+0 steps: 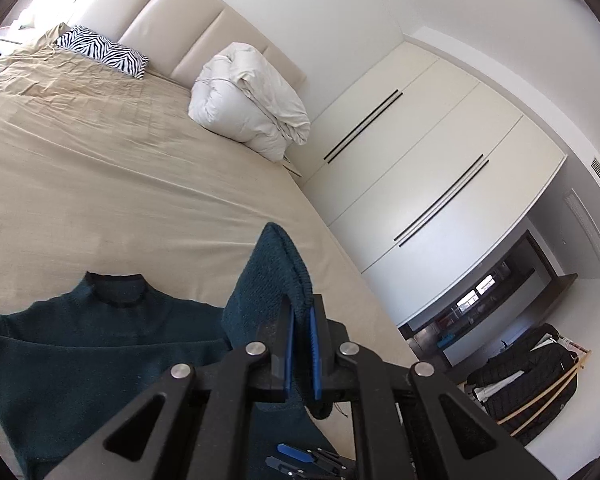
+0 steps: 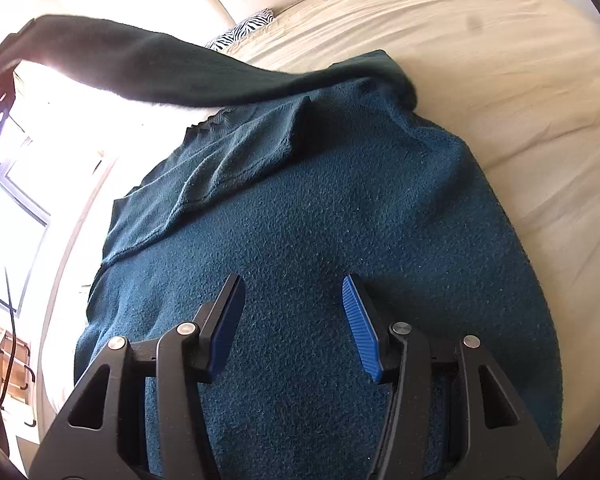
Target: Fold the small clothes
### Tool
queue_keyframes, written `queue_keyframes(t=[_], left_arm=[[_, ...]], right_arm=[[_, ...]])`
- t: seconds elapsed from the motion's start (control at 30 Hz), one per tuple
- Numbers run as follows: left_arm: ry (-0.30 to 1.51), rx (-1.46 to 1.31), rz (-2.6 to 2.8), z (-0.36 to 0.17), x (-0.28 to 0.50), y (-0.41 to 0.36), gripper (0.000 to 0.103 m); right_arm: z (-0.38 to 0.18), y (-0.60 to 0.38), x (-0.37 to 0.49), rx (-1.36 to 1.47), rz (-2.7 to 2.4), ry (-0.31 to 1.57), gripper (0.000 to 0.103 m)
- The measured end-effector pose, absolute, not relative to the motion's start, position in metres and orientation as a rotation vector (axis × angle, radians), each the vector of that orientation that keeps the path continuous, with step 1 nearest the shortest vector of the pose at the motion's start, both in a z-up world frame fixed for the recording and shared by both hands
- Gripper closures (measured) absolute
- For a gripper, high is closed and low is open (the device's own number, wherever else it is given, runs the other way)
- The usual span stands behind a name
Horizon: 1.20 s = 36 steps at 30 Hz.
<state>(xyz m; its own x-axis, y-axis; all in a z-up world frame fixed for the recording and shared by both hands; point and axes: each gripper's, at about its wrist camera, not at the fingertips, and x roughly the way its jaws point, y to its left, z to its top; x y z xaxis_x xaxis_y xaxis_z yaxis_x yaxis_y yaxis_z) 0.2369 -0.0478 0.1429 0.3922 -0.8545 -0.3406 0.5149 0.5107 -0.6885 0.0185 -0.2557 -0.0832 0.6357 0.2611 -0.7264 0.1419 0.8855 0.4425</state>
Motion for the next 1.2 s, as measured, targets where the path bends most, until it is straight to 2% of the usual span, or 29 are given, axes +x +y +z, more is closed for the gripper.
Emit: queue_keyframes(t=[0.13,0.4,0.63,0.77,0.97,1.2], left_arm=[[0.786,-0.558,-0.854,0.112,0.249,-0.015,0.096],[0.971,-0.663,-0.683,-0.005,0.271,0.028,0.096],[1.046,-0.714,-0.614,-0.059,0.276,0.041,0.096],[1.059,-0.758,-0.594,-0.078,0.276,0.053,0.096],[1.068,-0.762,-0.549,-0.096,0.271,0.06,0.096],[1.038,-0.35,-0.353,-0.064,0.261,0.009,0.095]], right_arm=[[-0.083,-0.253,0.02,0.488,0.069,0.894,0.052],[-0.075,-0.261,0.017,0.542,0.093,0.879,0.051],[-0.069,-0.296,0.029,0.692,0.119,0.851,0.05],[-0.079,-0.317,0.055,0.821,0.124,0.832,0.044],[-0.098,-0.349,0.083,1.056,0.11,0.766,0.044],[-0.101,-0.352,0.082,1.059,0.107,0.754,0.044]])
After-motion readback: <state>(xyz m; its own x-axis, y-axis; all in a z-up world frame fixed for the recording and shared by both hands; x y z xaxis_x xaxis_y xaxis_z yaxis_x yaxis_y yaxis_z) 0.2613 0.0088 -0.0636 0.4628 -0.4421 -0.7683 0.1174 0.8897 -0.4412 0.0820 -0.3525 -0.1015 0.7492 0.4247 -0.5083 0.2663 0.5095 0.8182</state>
